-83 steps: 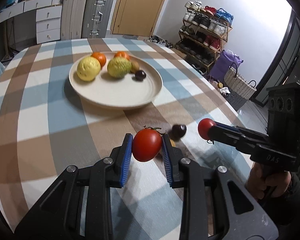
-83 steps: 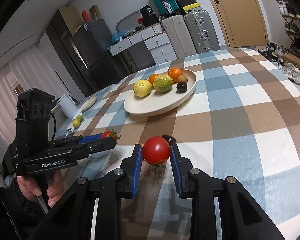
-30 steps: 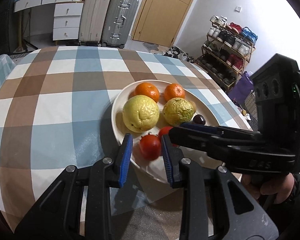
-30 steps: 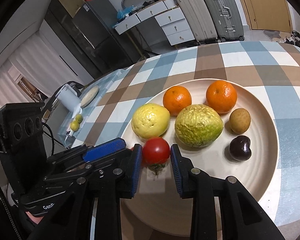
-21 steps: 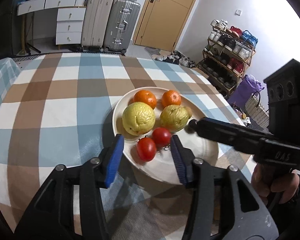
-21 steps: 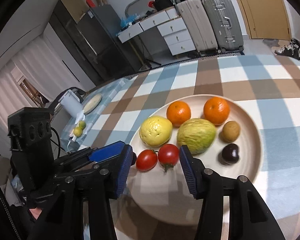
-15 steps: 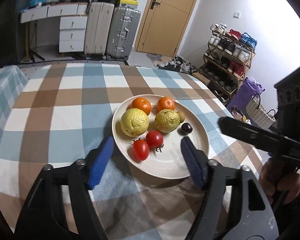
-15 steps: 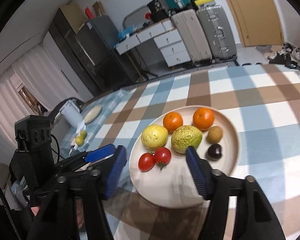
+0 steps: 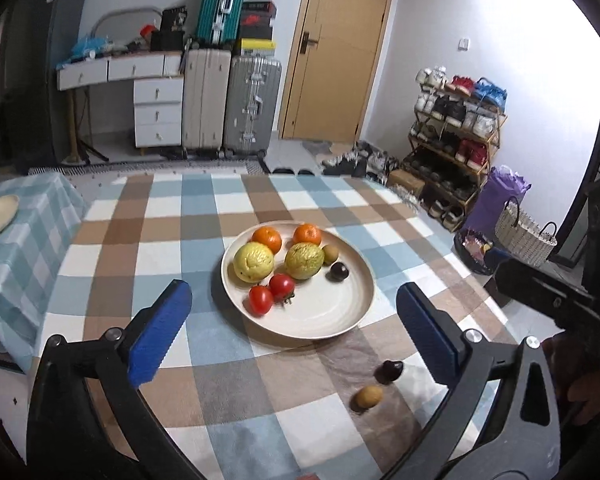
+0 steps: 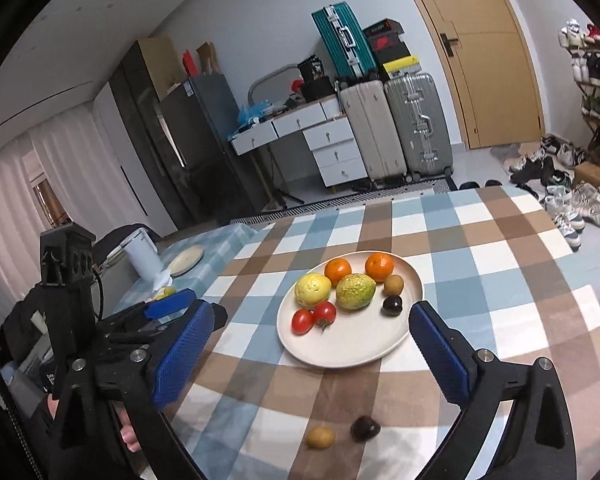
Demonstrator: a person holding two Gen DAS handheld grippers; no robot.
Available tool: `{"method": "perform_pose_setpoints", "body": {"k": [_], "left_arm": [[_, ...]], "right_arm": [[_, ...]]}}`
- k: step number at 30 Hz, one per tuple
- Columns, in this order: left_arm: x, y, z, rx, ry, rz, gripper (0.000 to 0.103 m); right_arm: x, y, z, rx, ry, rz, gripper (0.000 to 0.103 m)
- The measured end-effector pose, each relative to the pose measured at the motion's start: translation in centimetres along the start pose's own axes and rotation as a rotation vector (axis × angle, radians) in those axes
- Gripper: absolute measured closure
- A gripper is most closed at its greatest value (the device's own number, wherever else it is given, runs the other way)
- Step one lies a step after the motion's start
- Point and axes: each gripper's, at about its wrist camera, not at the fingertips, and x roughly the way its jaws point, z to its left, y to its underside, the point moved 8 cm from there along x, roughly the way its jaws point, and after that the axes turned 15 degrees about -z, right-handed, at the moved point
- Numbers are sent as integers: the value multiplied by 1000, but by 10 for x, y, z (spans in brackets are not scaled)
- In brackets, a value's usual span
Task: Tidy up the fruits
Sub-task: 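Withdraw both tools from the plate toward the remaining fruits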
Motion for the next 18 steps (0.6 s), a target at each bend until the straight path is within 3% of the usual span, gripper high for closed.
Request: {"method": "perform_pose_setpoints", "body": {"k": [12,18], "left_arm": [[-63,-5,-34,46,-11,-40,1],[-74,3,-39,46,-19,-40,1]], "right_arm": [[-56,2,19,-22,8,-53,0],[-71,12,18,-42,35,-60,0]]}}
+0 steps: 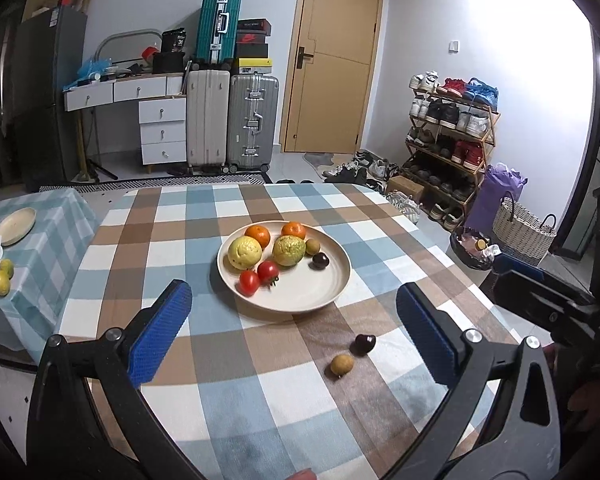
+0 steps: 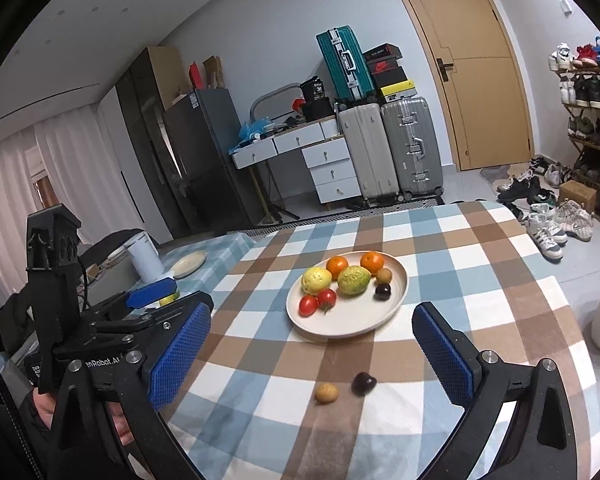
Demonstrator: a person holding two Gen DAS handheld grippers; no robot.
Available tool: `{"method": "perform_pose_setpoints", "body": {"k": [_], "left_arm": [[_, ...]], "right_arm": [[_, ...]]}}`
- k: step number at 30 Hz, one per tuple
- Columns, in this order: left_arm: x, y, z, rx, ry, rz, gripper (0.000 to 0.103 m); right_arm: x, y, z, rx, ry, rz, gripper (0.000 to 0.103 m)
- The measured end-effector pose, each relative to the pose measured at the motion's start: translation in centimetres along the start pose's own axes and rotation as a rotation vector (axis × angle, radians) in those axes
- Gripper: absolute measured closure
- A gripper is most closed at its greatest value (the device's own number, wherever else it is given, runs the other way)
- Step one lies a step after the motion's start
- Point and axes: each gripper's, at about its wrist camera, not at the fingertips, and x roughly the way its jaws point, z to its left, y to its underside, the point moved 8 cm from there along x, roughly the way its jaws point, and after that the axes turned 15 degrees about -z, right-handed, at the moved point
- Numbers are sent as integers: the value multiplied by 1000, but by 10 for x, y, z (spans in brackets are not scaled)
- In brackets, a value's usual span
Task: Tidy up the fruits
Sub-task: 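Withdraw both tools from the plate toward the remaining fruits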
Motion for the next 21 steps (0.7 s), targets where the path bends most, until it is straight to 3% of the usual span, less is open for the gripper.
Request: {"method": "perform_pose_setpoints", "body": {"k": [7,21], "left_arm": [[-11,24,-4,-17,3,17,1],[28,91,20,-60,-15,96,1]], "right_arm": [[-11,14,-3,-3,13,5,0],[8,78,-29,22,52,132,0]]}}
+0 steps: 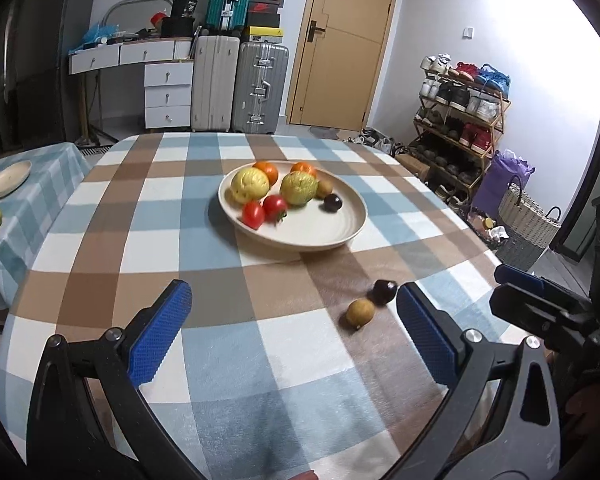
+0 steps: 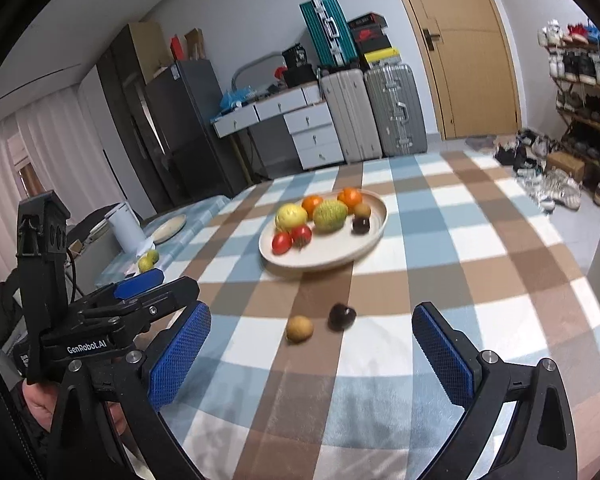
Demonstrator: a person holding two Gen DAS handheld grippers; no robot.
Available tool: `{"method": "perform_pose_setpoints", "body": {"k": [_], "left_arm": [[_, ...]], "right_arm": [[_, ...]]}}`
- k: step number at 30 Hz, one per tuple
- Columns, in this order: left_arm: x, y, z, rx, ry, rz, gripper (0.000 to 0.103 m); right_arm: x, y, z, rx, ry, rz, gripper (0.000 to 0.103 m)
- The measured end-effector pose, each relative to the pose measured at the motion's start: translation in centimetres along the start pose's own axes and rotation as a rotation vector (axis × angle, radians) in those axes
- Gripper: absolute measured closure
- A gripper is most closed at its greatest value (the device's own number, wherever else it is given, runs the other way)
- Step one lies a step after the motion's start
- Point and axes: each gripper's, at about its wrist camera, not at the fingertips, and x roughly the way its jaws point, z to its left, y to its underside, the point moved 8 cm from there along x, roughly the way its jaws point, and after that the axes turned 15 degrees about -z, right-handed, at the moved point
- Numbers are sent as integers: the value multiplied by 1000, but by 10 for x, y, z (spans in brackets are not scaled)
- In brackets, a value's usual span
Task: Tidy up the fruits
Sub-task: 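Withdraw both tools from the plate toward the remaining fruits, then move the right tool to the second dark purple plum and close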
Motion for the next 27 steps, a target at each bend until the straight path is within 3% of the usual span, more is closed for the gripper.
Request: {"method": "perform_pose_setpoints", "body": {"k": [20,27], "left_arm": [[56,33,16,-48,29,88,1],[64,35,22,-91,44,107,1]], "right_arm": [[66,34,-38,158,8,160,1],[83,38,-37,162,-4,197,19]]}}
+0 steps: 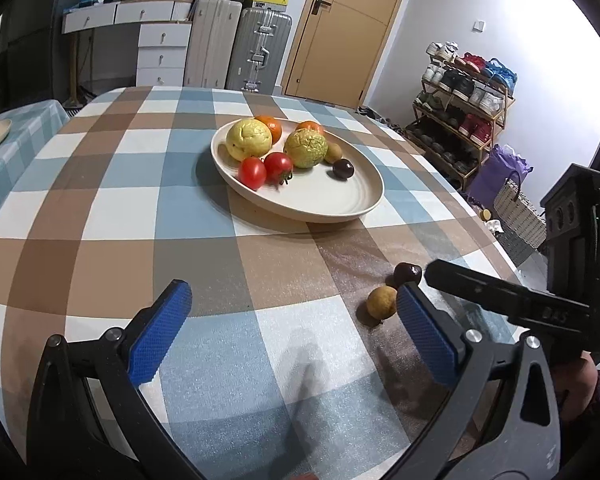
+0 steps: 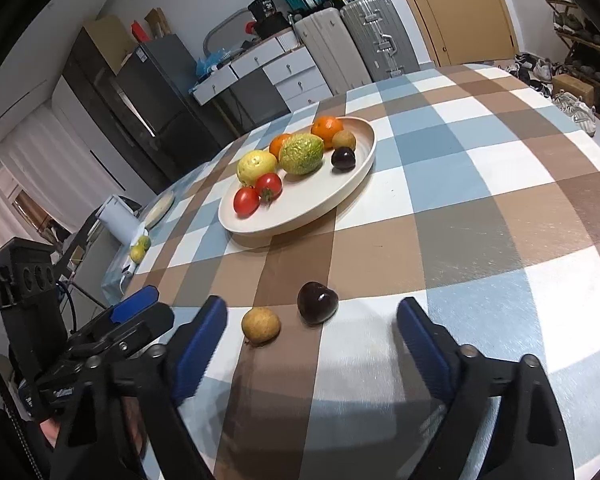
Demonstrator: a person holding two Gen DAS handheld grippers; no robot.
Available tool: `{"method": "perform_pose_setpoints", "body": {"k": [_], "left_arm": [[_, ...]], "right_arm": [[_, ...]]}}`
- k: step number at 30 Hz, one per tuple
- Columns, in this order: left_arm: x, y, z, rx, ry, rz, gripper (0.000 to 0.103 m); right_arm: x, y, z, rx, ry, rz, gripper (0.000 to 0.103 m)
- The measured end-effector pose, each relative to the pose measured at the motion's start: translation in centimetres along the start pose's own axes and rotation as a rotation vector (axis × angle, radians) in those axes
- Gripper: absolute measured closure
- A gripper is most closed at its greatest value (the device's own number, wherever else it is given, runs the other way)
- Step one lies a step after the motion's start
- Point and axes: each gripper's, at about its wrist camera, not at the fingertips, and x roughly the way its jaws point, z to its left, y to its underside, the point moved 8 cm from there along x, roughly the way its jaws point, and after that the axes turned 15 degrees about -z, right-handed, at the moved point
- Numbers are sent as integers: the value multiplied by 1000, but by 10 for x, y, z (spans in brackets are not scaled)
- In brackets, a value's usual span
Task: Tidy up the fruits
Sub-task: 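Move the right tool to the second dark purple plum and close, then close the left tool on the second brown fruit while the right tool holds the plum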
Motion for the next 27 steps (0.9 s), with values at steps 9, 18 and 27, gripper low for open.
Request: {"method": "perform_pose_setpoints", "body": {"k": [9,18,27], "left_arm": [[3,2,6,-35,10,13,1],[4,5,7,-47,4,24,1],[5,6,8,-39,-6,31,1]], "right_arm": [[12,3,2,17,-7,41,46],[16,5,0,12,11,63,75],[16,6,-3,16,13,61,79]]}}
